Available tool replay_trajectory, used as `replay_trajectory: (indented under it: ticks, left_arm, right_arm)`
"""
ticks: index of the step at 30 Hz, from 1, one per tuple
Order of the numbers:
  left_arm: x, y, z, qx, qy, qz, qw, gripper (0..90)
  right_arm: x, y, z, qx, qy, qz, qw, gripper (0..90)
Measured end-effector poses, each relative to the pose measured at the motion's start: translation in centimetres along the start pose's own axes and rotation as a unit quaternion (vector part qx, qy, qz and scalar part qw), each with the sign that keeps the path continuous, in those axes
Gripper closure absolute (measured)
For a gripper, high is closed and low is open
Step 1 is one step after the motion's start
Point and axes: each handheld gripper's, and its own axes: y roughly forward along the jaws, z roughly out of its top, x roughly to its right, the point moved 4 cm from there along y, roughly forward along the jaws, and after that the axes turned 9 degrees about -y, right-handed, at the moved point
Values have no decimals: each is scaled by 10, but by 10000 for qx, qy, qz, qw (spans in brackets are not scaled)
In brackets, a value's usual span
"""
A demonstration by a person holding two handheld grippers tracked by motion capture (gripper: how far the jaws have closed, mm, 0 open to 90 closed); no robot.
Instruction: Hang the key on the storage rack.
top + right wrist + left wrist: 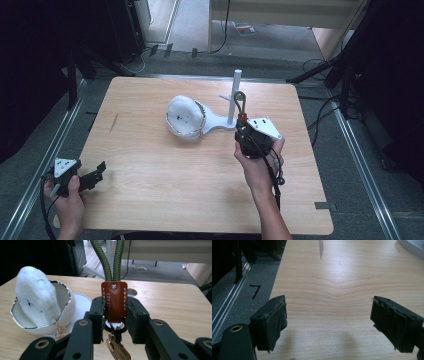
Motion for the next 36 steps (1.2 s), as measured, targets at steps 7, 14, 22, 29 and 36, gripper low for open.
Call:
replay_trajectory:
  ticks: [7, 14, 22, 29, 36]
  left_arm:
    - [0, 0, 0, -19, -7, 0, 10000, 145]
    - [0, 0, 0, -19, -12, -9, 10000, 145]
    - [0, 0, 0, -18, -15, -11, 10000, 145]
    - [0, 0, 0, -26, 2, -12, 10000, 145]
    - [0, 0, 0, -19, 0, -8, 10000, 145]
  right_arm:
    - [2, 11, 0, -82, 50, -22, 10000, 696]
    - [0, 19, -4, -149, 116, -38, 9998, 695]
    - [2, 27, -4, -195, 109, -78, 9997, 695]
    - [3, 35, -7, -297, 161, -76, 9994, 695]
    - [6, 43, -6, -384, 135, -86, 9991, 694]
